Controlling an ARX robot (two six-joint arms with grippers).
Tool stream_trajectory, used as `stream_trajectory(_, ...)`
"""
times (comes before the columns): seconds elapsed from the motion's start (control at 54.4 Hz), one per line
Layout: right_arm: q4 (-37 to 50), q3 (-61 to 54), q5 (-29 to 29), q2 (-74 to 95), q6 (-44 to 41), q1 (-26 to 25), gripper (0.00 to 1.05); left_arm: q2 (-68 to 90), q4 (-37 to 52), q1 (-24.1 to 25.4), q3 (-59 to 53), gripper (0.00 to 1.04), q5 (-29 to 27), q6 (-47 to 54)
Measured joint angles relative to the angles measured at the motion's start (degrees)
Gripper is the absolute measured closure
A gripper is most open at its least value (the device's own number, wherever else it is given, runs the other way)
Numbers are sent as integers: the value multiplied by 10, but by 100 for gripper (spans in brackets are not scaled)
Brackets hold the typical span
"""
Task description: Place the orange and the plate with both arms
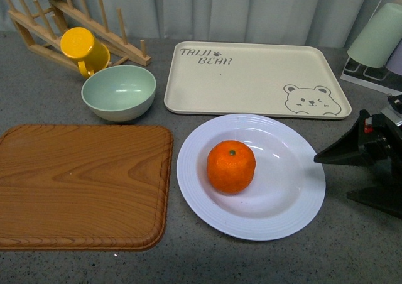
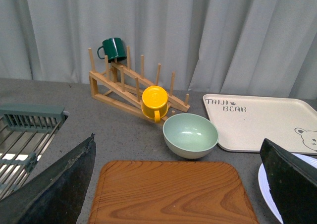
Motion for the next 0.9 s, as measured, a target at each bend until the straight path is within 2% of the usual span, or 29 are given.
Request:
stream_trajectory(0.257,41,30,-16,53,57,29,9,0,0,0,0,6,0,0)
stream_trajectory(0.533,94,41,-35,75,116,37,9,0,0,0,0,6,0,0)
stream_trajectory(0.772,99,47,-35,92,134,44,9,0,0,0,0,6,0,0)
stream_trajectory(0.901,100,47,-35,96,137,46,26,0,0,0,0,6,0,0)
